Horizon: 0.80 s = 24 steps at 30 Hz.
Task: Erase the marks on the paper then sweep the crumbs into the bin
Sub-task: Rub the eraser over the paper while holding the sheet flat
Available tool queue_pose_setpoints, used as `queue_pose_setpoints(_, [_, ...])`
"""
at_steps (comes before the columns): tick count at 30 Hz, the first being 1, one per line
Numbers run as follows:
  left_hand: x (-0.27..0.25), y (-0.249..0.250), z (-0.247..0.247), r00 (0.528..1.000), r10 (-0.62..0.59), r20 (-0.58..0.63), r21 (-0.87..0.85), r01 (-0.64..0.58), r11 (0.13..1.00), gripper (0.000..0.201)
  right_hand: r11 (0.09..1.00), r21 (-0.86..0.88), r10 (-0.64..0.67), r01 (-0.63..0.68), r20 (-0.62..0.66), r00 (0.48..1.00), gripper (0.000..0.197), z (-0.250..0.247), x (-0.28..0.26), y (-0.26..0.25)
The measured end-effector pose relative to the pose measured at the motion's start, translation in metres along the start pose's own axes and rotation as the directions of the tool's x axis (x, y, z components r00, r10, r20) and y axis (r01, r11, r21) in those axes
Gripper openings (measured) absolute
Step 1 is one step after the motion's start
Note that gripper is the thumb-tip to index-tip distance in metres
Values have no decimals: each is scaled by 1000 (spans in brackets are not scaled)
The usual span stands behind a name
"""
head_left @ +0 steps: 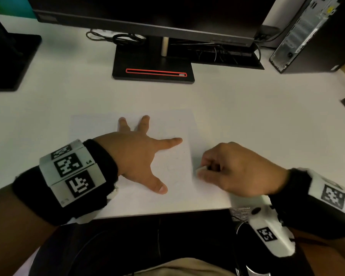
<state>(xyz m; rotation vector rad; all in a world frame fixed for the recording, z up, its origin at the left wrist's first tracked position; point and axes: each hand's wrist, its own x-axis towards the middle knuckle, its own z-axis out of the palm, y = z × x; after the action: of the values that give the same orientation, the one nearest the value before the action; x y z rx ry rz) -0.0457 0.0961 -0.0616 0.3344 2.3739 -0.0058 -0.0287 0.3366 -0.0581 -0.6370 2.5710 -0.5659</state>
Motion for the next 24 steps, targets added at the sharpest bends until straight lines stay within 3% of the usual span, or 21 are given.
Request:
queue_pose_setpoints(3, [0,0,0,1000,-2,5,0,2,1000,115,999,-8,-52,53,101,994,28,10,-7,-13])
queue_pose_setpoints(7, [1,0,0,1000,-4,-2,7,4,1000,116,1000,25,16,-15,-3,1000,31,3,0,-1])
queue_pose_setpoints(11, [1,0,1,1000,-5,2,-4,5,1000,115,998,-10,-57,58,94,994,28,11,-5,-15])
queue_pose_setpoints(16, [0,0,0,1000,0,0,0,0,1000,116,1000,21,23,-23,12,1000,28,0,5,-3])
queue_pose_setpoints(20, [1,0,0,1000,3,1,-3,-3,1000,115,999,-7,-39,40,120,992,27,7,0,-14])
queue_pose_setpoints(24, [0,0,0,1000,-1,3,-8,1,1000,115,1000,16,26,-26,-9,1000,29,-4,10,0])
